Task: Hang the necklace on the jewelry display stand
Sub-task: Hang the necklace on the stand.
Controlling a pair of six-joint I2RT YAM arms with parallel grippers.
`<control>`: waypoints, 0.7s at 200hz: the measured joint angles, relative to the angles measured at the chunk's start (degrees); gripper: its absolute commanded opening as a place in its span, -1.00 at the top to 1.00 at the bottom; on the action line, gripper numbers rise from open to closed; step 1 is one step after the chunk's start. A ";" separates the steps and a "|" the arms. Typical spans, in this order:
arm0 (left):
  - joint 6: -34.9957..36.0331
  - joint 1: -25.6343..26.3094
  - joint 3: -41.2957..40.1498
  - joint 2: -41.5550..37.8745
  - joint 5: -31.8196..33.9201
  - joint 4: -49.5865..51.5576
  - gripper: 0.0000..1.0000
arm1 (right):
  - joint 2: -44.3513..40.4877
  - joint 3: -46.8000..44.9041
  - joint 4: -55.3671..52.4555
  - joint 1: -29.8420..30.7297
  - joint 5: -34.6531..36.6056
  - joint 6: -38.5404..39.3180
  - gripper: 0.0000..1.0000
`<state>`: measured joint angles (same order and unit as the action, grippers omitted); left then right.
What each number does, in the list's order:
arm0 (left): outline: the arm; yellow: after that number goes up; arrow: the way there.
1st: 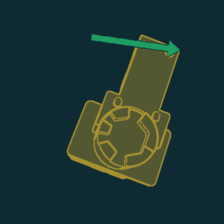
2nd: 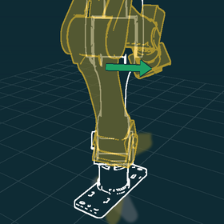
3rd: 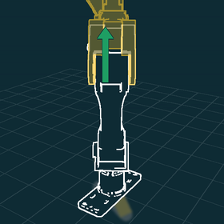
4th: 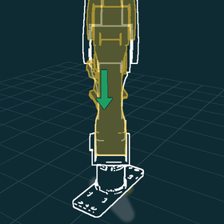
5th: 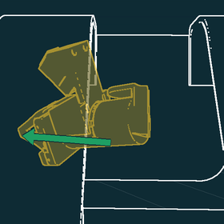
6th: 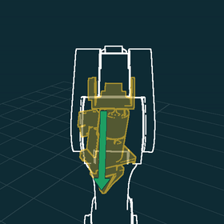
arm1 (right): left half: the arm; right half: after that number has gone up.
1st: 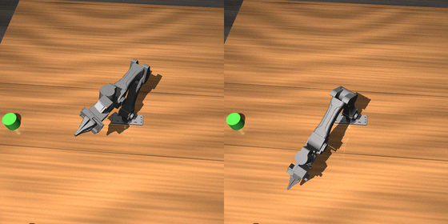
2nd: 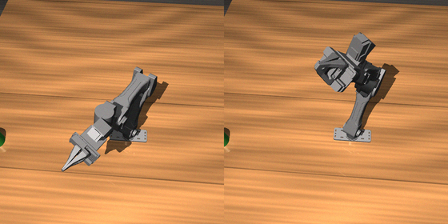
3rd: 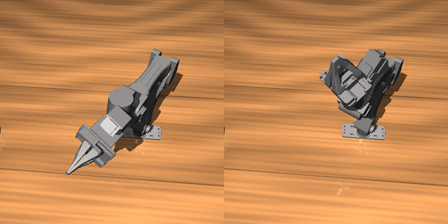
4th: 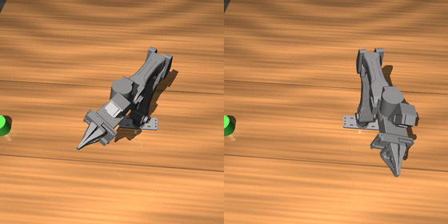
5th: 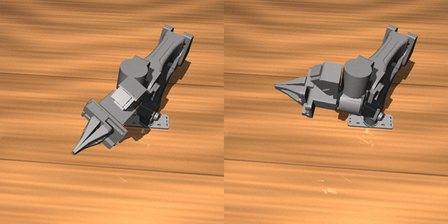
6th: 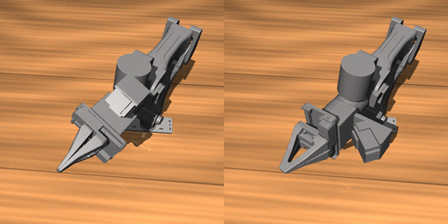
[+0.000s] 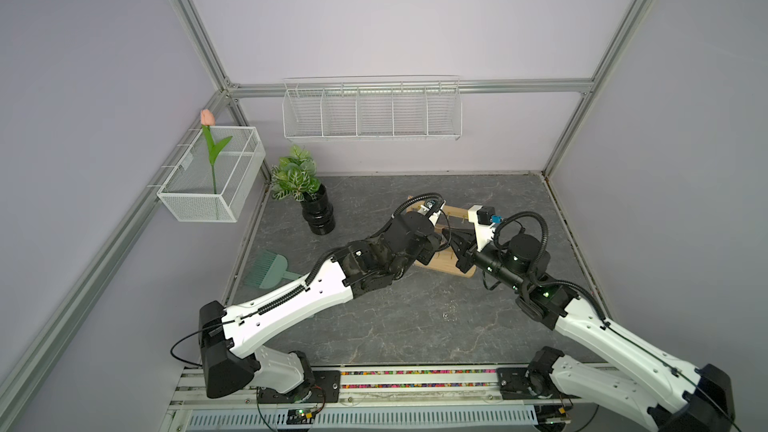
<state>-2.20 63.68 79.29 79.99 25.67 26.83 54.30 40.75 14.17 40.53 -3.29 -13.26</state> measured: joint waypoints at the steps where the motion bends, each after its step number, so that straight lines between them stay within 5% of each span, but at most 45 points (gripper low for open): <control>1: 0.02 0.00 0.00 0.02 0.00 -0.02 1.00 | 0.02 0.02 -0.02 0.00 0.11 0.00 0.87; 140: 0.24 -2.19 7.04 9.70 -2.60 -2.25 1.00 | 4.37 6.05 -4.52 -0.68 9.90 2.67 0.87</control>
<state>-1.96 61.49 86.32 89.69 23.07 24.58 58.67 46.81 9.65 39.86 6.61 -10.59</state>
